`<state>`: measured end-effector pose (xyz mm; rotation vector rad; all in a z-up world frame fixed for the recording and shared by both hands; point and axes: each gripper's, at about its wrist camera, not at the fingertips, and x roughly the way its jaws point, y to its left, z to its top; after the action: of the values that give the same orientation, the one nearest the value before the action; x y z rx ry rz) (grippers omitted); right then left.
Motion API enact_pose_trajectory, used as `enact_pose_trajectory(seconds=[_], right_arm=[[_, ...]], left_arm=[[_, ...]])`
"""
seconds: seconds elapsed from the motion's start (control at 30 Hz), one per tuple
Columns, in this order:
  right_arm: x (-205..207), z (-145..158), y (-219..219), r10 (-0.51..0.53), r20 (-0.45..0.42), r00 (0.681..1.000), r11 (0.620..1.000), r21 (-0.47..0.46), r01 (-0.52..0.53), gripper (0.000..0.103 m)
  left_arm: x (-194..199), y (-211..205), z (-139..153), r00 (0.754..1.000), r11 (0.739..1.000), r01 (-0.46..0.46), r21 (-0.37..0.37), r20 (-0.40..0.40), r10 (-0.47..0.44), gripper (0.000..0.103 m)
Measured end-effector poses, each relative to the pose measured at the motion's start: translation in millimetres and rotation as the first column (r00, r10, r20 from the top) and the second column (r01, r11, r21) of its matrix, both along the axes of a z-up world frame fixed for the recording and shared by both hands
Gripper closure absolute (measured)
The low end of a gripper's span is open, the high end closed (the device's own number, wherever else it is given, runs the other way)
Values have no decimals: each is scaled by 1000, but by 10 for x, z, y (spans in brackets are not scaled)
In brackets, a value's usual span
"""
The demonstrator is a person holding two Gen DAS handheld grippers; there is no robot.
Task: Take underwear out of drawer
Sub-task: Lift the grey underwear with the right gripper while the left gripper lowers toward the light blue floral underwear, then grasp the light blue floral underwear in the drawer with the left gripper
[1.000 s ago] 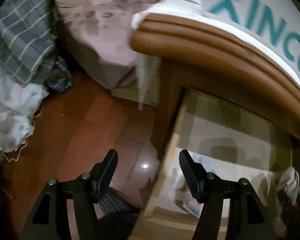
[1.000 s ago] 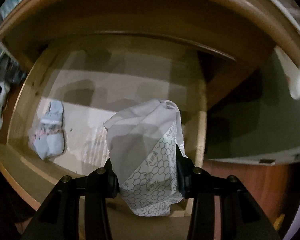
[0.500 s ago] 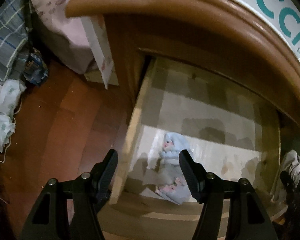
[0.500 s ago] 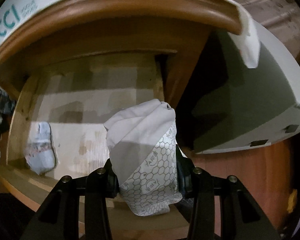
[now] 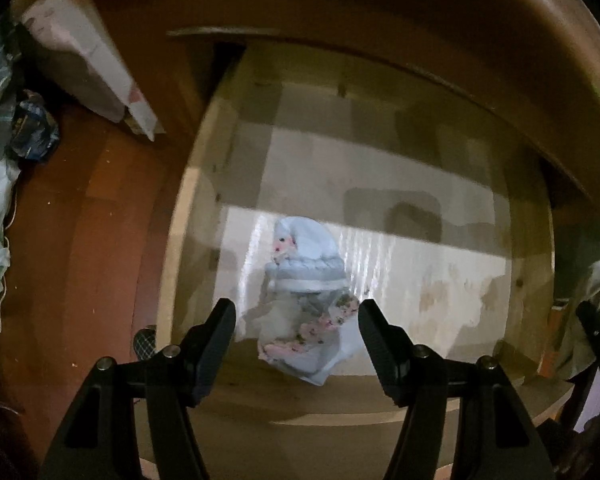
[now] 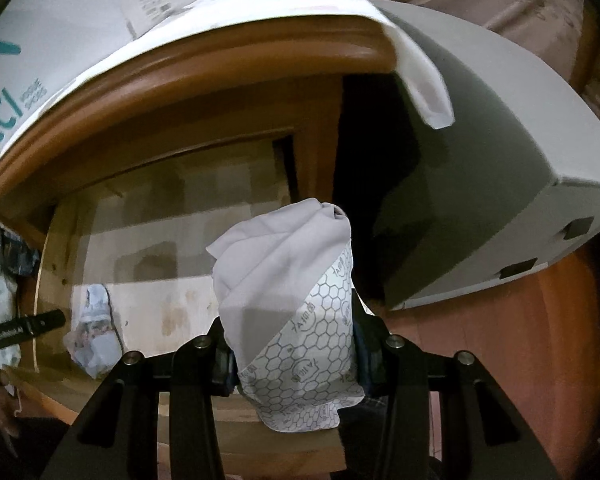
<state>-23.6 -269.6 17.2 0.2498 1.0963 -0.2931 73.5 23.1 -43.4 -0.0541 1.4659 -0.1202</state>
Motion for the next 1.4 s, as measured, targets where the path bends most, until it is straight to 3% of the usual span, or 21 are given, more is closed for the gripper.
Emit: enact_pose_trajectory(seconds=[0.33,0.53,0.93,1.1,1.3,1.4], right_arm=[[3,25,-20,2,13,1000,1000,10,-2,63],[-2,18,-42,9,23,1000,999,39,-10,63],[-8,9,-92,11,29,1000,997,71,-13,62],[5,-4,-94,18,24,1000,997,69,-19,62],[26,-37,-84,28,6,1000,997,70,-28,62],[32,-51,-86,33,1,999,997,74,-33,62]], left_arm=[[89,-147,-299,985,999,39,8,-171,-37,38],[163,-247,-416,972,997,68,36,-228,-58,37],[294,-418,-752,912,986,150,78,-395,-108,37],[314,-507,-894,899,985,149,91,-427,-97,37],[326,-382,-925,905,990,114,79,-420,-71,38],[322,-347,-943,907,991,101,83,-417,-58,47]])
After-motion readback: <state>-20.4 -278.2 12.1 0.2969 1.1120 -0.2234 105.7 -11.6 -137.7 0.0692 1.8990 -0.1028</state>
